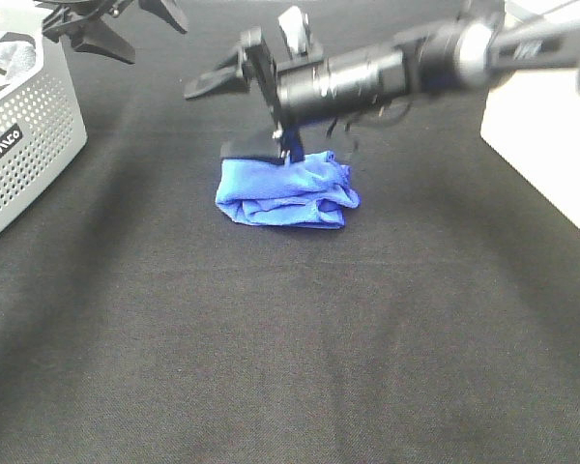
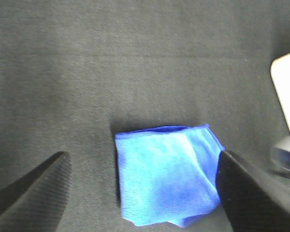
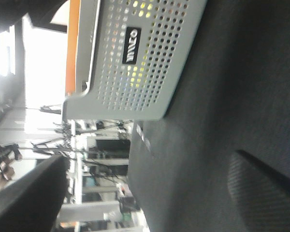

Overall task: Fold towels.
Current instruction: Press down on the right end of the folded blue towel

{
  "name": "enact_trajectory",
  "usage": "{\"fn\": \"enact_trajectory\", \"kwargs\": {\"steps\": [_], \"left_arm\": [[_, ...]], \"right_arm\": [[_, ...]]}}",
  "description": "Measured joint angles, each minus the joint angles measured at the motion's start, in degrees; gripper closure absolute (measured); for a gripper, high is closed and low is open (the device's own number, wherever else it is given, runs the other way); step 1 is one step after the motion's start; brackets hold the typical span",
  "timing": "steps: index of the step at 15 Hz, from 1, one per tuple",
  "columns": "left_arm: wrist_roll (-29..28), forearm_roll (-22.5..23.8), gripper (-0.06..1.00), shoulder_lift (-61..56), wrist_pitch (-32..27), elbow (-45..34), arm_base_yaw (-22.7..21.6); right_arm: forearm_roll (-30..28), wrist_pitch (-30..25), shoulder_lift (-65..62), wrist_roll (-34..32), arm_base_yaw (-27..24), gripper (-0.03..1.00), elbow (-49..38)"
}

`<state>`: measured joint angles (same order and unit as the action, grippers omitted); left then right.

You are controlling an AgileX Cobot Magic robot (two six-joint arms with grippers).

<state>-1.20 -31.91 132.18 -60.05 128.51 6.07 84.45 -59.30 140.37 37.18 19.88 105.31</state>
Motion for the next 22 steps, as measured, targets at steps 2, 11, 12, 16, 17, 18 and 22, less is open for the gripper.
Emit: {"fn": "enact_trajectory", "kwargs": {"steps": [2,11,12,16,17,18,22], "left_arm": [[0.0,-0.11,0.17,0.0,0.17,0.0,0.4],[0.0,-0.11,0.17,0.0,0.17,0.0,0.57],[0.0,-0.11,0.17,0.0,0.17,0.0,0.57],[0.06,-0.11,0.17,0.0,0.17,0.0,0.57],[0.06,-0.11,0.17,0.0,0.17,0.0,0.57],[0.06,-0.11,0.17,0.0,0.17,0.0,0.57],[0.4,-0.11,0.17,-0.11,-1.03,0.0,0.57]], "right_arm": [[1.03,0.46,3.09,1.15,-0.92,0.12,0.0],[-4.35,-2.86,2.18,-2.01,-9.57,0.12,0.0],[-8.02,-1.83,2.12,-4.01,-10.31,0.12,0.0],[-22.35,0.63,2.06,-12.15,-10.71,0.12,0.0],[-22.35,0.63,2.06,-12.15,-10.71,0.12,0.0],[-23.89,0.57,1.66,-13.06,-10.71,0.12,0.17],[-31.46,0.0,-3.27,-14.73,-10.66,0.12,0.17]]}}
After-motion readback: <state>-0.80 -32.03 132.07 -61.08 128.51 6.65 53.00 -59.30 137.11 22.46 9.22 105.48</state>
